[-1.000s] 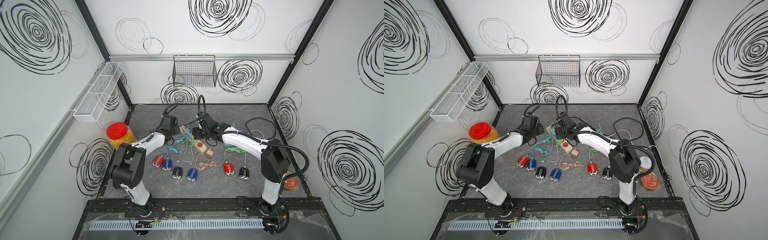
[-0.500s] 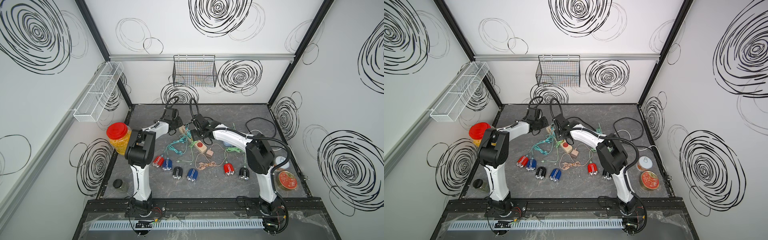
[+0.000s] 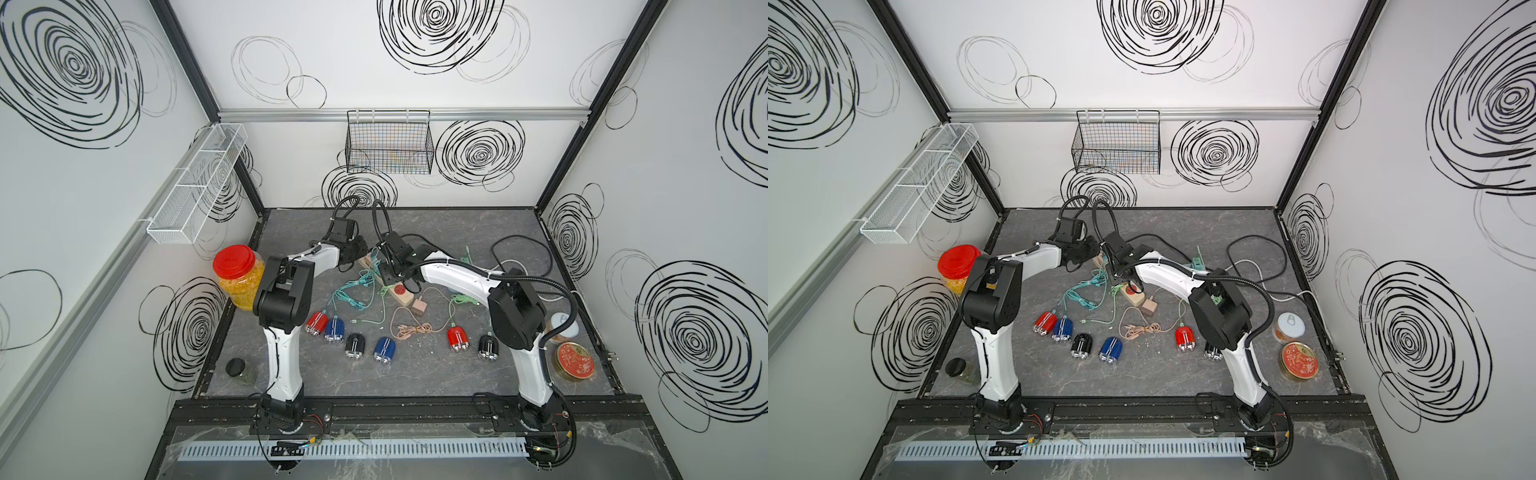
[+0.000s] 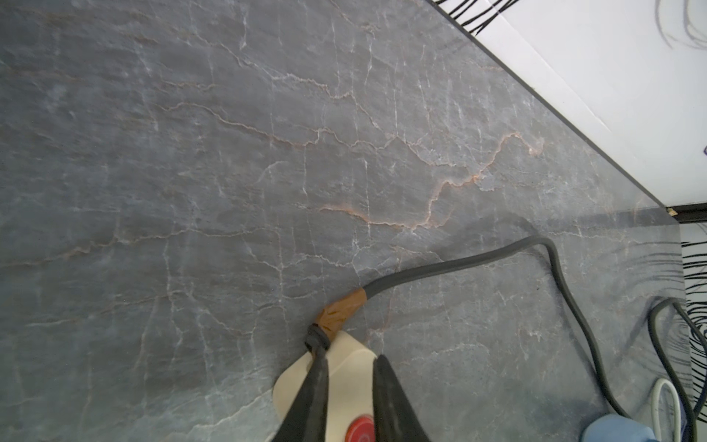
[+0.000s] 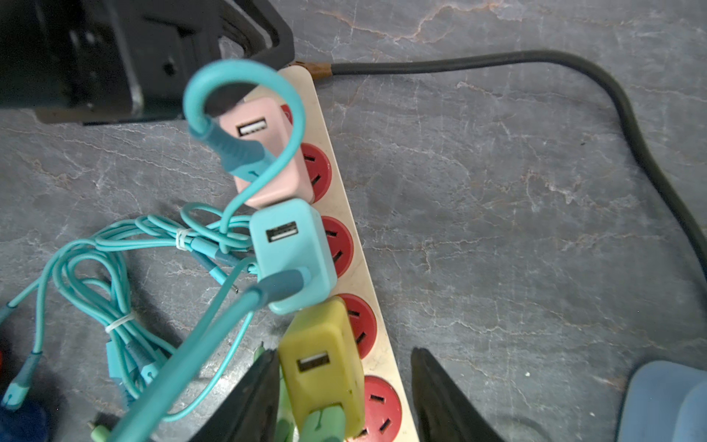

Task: Unplug the electric shaver
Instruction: Remove the plug from the socket.

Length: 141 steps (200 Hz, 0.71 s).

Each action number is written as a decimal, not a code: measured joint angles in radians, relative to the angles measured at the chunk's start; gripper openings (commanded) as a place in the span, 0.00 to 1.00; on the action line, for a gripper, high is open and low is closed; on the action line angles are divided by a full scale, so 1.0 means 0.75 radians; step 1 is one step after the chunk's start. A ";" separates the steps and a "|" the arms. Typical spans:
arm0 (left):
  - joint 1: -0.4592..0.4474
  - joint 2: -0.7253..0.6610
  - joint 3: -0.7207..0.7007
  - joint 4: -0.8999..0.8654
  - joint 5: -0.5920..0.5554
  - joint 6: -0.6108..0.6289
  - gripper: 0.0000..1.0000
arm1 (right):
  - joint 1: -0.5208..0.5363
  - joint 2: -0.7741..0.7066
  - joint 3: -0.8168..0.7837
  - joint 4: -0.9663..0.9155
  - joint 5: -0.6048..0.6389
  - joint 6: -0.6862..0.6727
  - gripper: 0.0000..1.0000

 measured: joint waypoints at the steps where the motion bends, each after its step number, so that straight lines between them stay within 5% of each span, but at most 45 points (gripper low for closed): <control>1: 0.000 0.001 0.000 0.000 0.000 0.000 0.25 | 0.000 0.000 0.001 0.000 -0.001 0.000 0.53; 100: -0.021 0.008 0.005 0.040 0.005 -0.021 0.16 | -0.002 0.046 0.010 -0.001 -0.042 -0.028 0.50; 141: -0.023 0.008 0.005 0.040 0.002 -0.021 0.16 | -0.004 0.046 0.010 0.001 -0.054 -0.038 0.36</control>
